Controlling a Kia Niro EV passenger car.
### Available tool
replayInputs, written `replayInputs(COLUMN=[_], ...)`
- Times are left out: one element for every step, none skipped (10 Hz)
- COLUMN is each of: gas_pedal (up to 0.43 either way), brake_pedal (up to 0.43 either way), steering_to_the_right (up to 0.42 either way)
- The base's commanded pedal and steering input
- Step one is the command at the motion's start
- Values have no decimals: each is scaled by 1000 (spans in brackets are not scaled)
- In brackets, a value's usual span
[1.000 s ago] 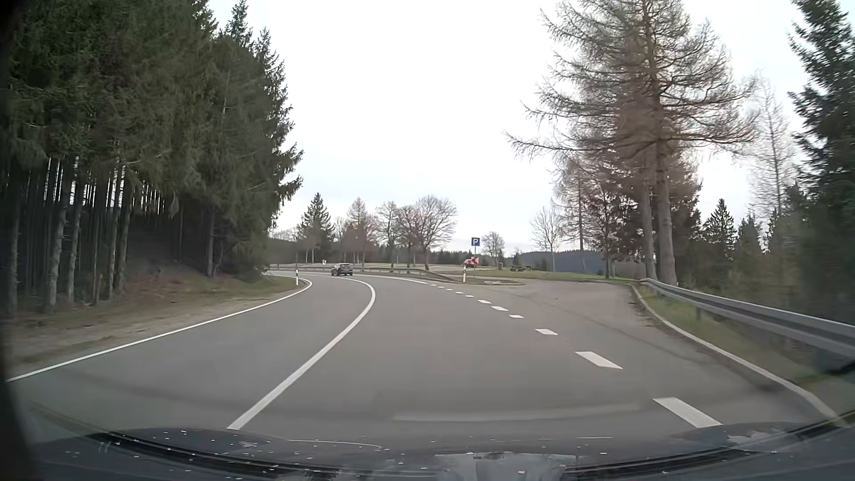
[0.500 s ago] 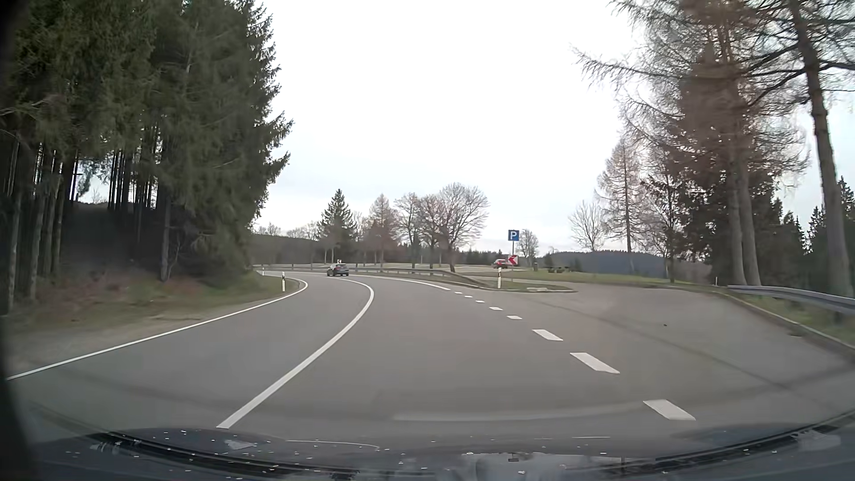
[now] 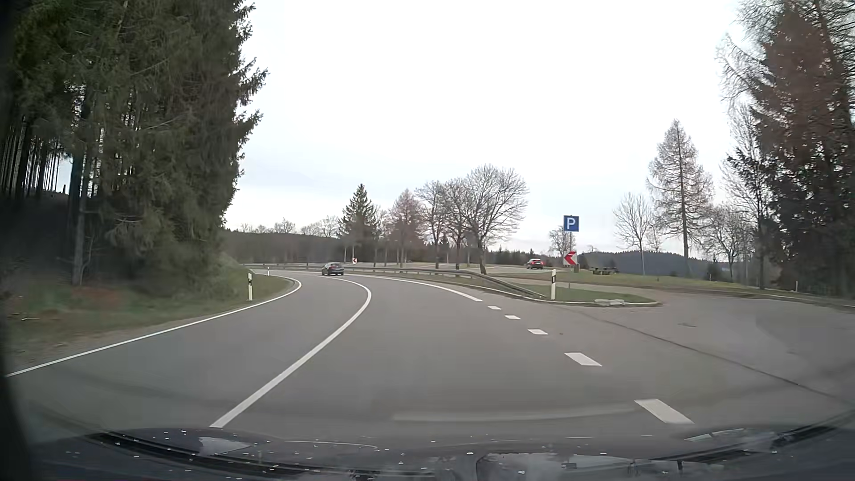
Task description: Follow the waypoints while adhering to traffic rules and regulations
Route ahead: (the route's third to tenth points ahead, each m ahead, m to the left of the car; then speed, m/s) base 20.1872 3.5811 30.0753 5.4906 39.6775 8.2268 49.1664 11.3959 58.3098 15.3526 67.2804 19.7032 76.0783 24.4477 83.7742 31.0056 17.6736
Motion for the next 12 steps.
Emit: replayInputs(gas_pedal=[67,67,67,67,67,67,67,67,67,67,67,67], brake_pedal=[0,0,0,0,0,0,0,0,0,0,0,0], steering_to_the_right=[-37,-38,-40,-41,-41,-42,-42,-42,-42,-42,-42,-42])
